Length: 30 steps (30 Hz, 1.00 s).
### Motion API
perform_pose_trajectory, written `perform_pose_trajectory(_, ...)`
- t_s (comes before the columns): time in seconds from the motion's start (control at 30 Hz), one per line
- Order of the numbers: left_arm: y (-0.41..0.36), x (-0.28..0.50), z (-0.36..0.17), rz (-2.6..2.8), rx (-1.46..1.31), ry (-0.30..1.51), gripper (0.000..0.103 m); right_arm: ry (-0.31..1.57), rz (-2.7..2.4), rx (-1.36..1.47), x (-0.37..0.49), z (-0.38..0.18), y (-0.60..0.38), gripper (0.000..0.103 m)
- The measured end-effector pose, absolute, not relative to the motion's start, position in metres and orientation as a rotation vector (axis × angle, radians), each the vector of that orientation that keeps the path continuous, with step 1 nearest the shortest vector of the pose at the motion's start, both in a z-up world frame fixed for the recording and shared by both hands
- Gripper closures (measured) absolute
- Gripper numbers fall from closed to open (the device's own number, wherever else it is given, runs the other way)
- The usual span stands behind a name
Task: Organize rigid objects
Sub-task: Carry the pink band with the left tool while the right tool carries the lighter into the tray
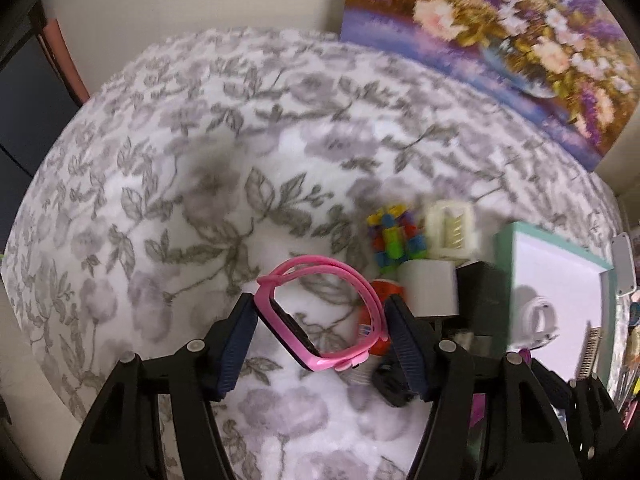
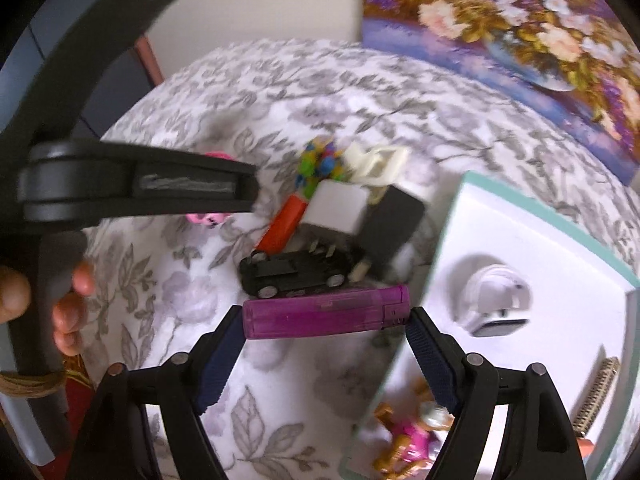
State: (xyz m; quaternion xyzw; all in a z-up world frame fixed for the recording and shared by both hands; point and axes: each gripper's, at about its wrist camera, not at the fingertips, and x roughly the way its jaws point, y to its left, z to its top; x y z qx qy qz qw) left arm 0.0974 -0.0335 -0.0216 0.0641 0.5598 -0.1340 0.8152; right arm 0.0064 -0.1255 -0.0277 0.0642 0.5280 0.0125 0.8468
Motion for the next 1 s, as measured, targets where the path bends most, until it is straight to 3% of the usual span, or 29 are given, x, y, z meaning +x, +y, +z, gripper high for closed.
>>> perform_pose_trajectory(0.33, -0.069, 0.06, 0.022, -0.393, 0.157, 1.088, 0.036, 1.033, -0.189, 0.267, -0.022, -0.008, -0.207, 0.02)
perform_pose_trajectory(1.0, -0.179, -0.023, 0.0, -0.597, 0.442, 1.076, 0.036, 1.03, -0.501, 0.464, -0.099, -0.029, -0.331, 0.02)
